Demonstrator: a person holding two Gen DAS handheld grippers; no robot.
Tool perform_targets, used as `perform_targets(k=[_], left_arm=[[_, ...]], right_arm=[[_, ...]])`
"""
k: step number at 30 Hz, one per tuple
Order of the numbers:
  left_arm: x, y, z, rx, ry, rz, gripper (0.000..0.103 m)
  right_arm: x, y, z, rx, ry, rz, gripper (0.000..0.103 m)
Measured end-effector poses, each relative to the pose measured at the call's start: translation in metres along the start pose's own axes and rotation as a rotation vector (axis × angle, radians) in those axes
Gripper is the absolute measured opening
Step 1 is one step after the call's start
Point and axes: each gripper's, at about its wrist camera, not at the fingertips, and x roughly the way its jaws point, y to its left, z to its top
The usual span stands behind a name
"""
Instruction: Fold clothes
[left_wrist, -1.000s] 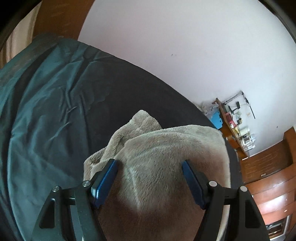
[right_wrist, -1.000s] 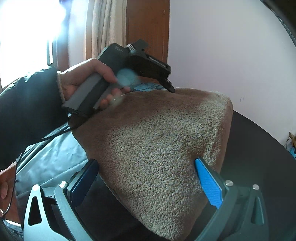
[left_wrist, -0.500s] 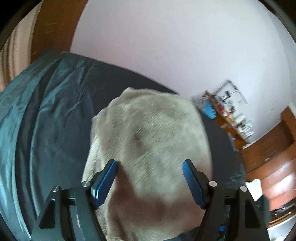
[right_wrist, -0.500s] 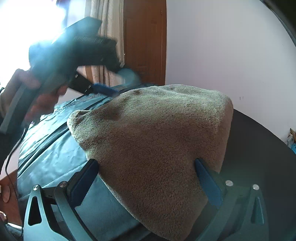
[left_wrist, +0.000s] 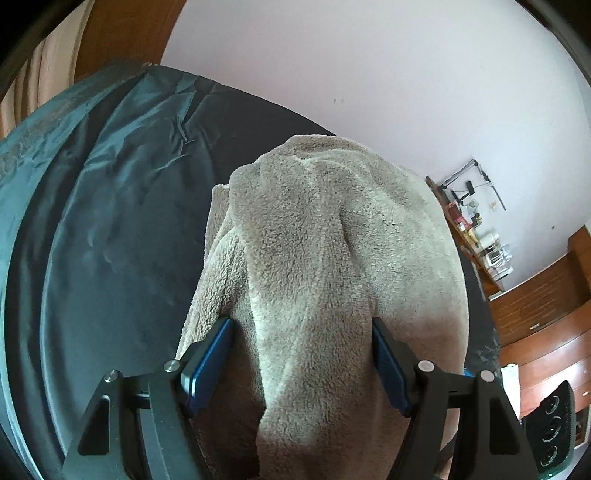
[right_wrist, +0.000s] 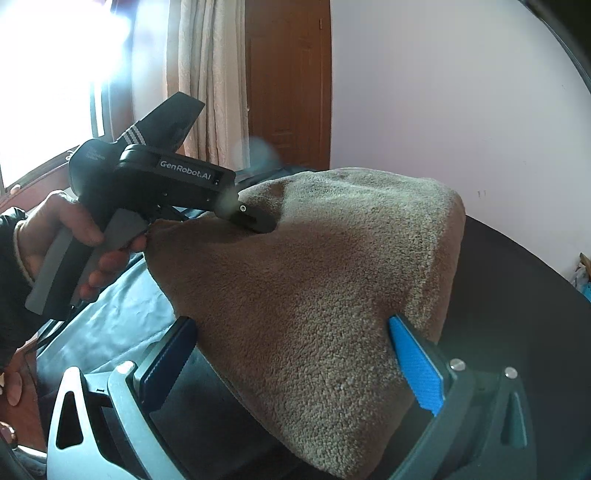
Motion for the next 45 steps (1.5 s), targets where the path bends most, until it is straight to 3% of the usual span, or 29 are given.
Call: perform_targets(k=[5, 12, 16, 18, 22, 28, 30, 34, 39, 42, 45], left_arm=[[-0.019, -0.009, -0.001, 0.011, -0.048, -0.003, 0.075], [-0.033, -0.030, 0.003, 0.051, -0.101, -0.058, 0.075], [-0.025, -0.041, -0.007, 0.120, -0.086, 0.010, 0.075], [-0.017, -0.038, -0.011, 0.125, -0.072, 0.053, 0.075], [-0.003, -0.016, -0.017, 0.082, -0.065, 0.032, 0.076], [-0.005, -0.011, -0.019, 0.086, -0.077, 0.009, 0.076], [-0.011, -0.008, -0.015, 0.051, -0.069, -0.015, 0.076], [-0.026, 0.006, -0.003, -0.034, -0.122, -0.146, 0.076], [-0.026, 0.024, 0.027, -0.108, -0.140, -0.149, 0.076], [-0.011, 0.031, 0.047, -0.125, -0.063, -0.169, 0.076], [-0.003, 0.037, 0.060, -0.118, -0.050, -0.117, 0.076]], right_arm=[[-0.001, -0.008, 0.002, 0.036, -0.023, 0.015, 0.102], [-0.016, -0.037, 0.004, 0.203, -0.078, 0.027, 0.102], [-0.023, -0.051, 0.001, 0.267, -0.103, -0.019, 0.102], [-0.023, -0.055, 0.000, 0.279, -0.087, -0.057, 0.102], [-0.010, -0.056, -0.005, 0.266, 0.005, -0.096, 0.102], [-0.001, -0.052, -0.010, 0.278, 0.063, -0.013, 0.102], [-0.001, -0.050, -0.011, 0.275, 0.061, -0.005, 0.102], [-0.013, -0.059, -0.010, 0.319, 0.019, 0.035, 0.102], [-0.013, -0.083, -0.019, 0.503, -0.007, 0.106, 0.102], [-0.017, -0.089, -0.024, 0.550, -0.013, 0.093, 0.102], [-0.019, -0.089, -0.025, 0.555, -0.022, 0.098, 0.102]])
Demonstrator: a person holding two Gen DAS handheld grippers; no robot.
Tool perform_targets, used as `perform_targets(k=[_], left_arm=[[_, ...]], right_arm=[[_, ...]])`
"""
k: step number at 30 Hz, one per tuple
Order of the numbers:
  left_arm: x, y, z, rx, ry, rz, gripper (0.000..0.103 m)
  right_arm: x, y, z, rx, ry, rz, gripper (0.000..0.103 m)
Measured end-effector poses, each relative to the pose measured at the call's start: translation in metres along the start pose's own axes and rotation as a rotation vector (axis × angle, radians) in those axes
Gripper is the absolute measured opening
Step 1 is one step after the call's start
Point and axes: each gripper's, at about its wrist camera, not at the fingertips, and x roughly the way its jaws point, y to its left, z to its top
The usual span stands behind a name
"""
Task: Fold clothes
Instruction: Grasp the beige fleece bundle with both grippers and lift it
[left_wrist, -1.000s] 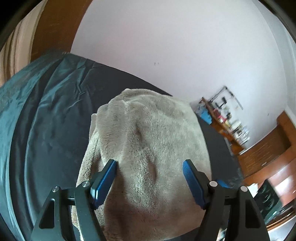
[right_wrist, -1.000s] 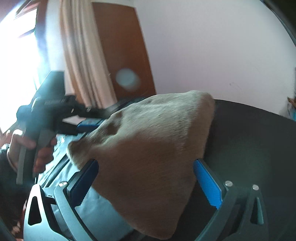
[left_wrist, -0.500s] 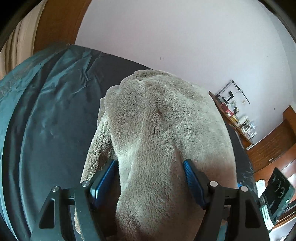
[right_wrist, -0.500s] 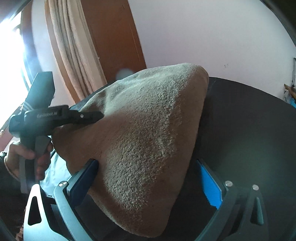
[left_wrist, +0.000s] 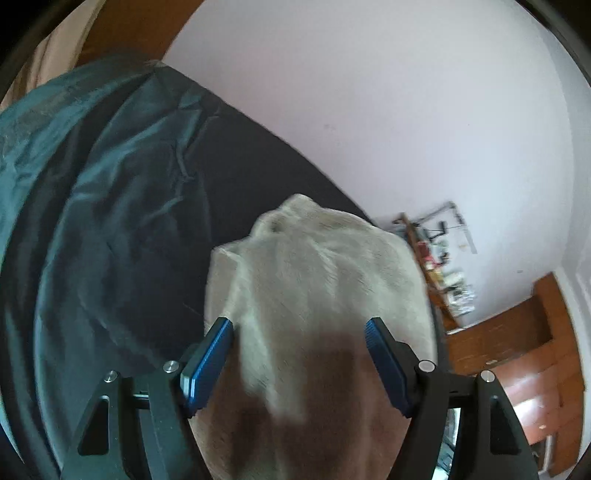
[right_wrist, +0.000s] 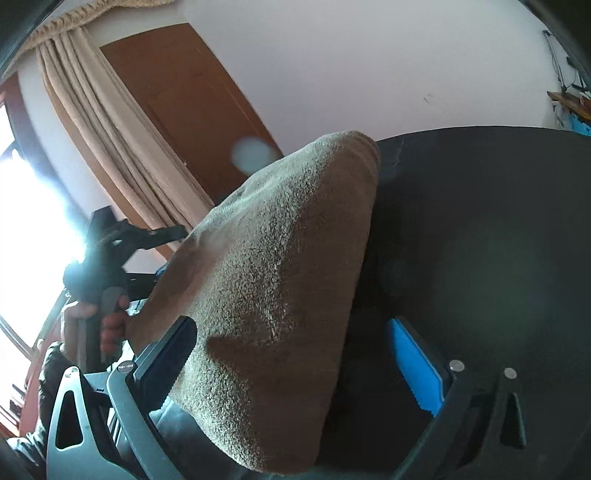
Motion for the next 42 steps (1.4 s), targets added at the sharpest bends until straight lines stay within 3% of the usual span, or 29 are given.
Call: perform_targets(k=[8, 14, 17, 24, 29, 35, 42], left_arm=[[0.007, 0.010, -0.004, 0.030, 0.046, -0.026, 0.076], [0.021, 0.025, -0.007, -0.015, 0.101, -0.130, 0.076], [0.024, 0.030, -0.009, -0.015, 0.106, -0.162, 0.080], [0.027, 0.031, -0.013, 0.015, 0.106, -0.192, 0.083], [0.028, 0.029, -0.014, 0.026, 0.112, -0.213, 0.083], [0.032, 0.026, -0.018, 0.030, 0.156, -0.306, 0.084], [0.037, 0.015, -0.023, 0.092, 0.194, -0.281, 0.084]], right_arm=[[0.008, 0.005, -0.006, -0.027, 0.023, 0.010, 0.102], [0.011, 0.003, -0.005, -0.037, 0.027, 0.012, 0.103], [0.013, 0.003, -0.001, -0.042, 0.029, 0.014, 0.103], [0.013, -0.023, 0.020, 0.091, 0.062, 0.032, 0.103], [0.025, -0.031, 0.042, 0.099, 0.090, 0.003, 0.103], [0.054, -0.034, 0.056, 0.121, 0.162, 0.037, 0.102], [0.080, -0.050, 0.055, 0.224, 0.248, 0.154, 0.102]])
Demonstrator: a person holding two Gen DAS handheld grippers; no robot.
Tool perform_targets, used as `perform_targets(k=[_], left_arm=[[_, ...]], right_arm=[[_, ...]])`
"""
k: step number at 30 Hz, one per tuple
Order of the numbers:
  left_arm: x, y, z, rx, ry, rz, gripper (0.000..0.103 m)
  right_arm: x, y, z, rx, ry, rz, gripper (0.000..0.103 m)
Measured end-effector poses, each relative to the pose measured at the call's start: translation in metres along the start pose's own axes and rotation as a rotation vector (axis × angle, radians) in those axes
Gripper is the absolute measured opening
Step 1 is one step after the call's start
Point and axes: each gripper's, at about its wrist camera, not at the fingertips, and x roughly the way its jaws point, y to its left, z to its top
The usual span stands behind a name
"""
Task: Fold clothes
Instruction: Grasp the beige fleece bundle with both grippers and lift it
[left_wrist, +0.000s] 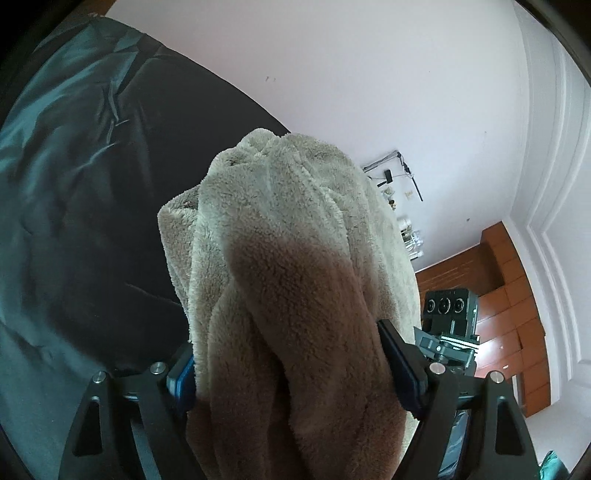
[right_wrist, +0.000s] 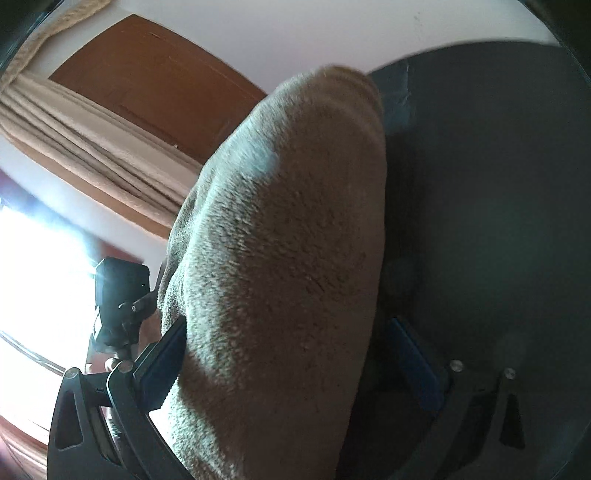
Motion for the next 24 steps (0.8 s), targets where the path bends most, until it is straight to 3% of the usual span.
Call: perform_targets(k=[6, 8, 11, 17, 24], left_arm=[[0.002, -0.005, 0.001, 0.014, -0.019, 0.024, 0.084], [0.005, -0.007, 0.002, 0.020, -0.024, 0.036, 0.084], [0.011, -0.013, 0.000, 0.046, -0.031, 0.061, 0.084], [0.013, -0.015, 0.000, 0.050, -0.063, 0.064, 0.082], [0.019, -0.060, -0.003, 0.098, -0.065, 0.103, 0.078]], right_arm=[[0.008, 0.008, 0.003, -0.073, 0.046, 0.012, 0.101], [0.009, 0.013, 0.000, -0.114, 0.041, -0.006, 0.090], [0.004, 0.022, -0.006, -0.174, 0.001, -0.042, 0.074], [-0.011, 0.035, -0.021, -0.248, -0.099, -0.092, 0.059], [-0.048, 0.047, -0.026, -0.311, -0.167, -0.118, 0.055]])
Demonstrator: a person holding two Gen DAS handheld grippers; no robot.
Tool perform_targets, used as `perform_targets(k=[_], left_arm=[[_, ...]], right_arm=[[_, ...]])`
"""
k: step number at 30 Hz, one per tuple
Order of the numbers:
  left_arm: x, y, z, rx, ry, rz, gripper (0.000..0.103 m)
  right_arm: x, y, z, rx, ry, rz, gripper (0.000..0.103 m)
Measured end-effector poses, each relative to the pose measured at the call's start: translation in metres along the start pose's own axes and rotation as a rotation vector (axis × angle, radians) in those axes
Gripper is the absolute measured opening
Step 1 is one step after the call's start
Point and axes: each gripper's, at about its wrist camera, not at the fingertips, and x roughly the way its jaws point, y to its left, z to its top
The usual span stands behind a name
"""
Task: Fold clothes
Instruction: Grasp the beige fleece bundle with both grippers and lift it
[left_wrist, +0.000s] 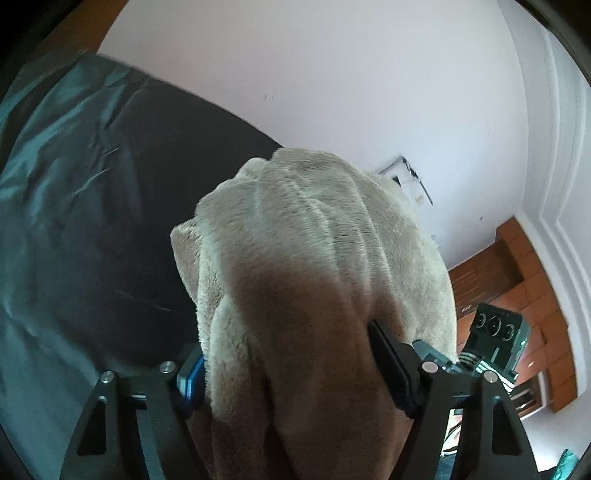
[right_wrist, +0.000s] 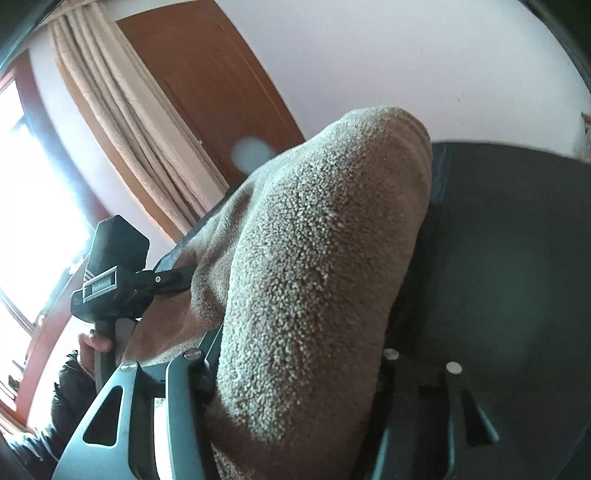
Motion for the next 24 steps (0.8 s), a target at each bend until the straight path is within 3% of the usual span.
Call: perform_targets(k=[6, 11, 17, 24], left_arm=[[0.029, -0.080, 0.006, 0.101, 0.030, -0.007, 0.078], [0.082, -0.149, 0.008, 0.173, 0.075, -0.050, 0.078], [0.153, -0.225, 0.005, 0.258, 0.141, -0.128, 0.078], [0.236, -0.277, -0.012, 0.312, 0.252, -0.129, 0.078]], right_arm=[[-0.063, -0.022, -0.002, 0.011, -0.083, -0.030, 0.055], [-0.132, -0.057, -0.008, 0.032, -0.158, -0.092, 0.055], [-0.212, -0.115, -0.017, 0.081, -0.240, -0.200, 0.055], [-0.272, -0.193, -0.026, 0.183, -0.272, -0.289, 0.055]])
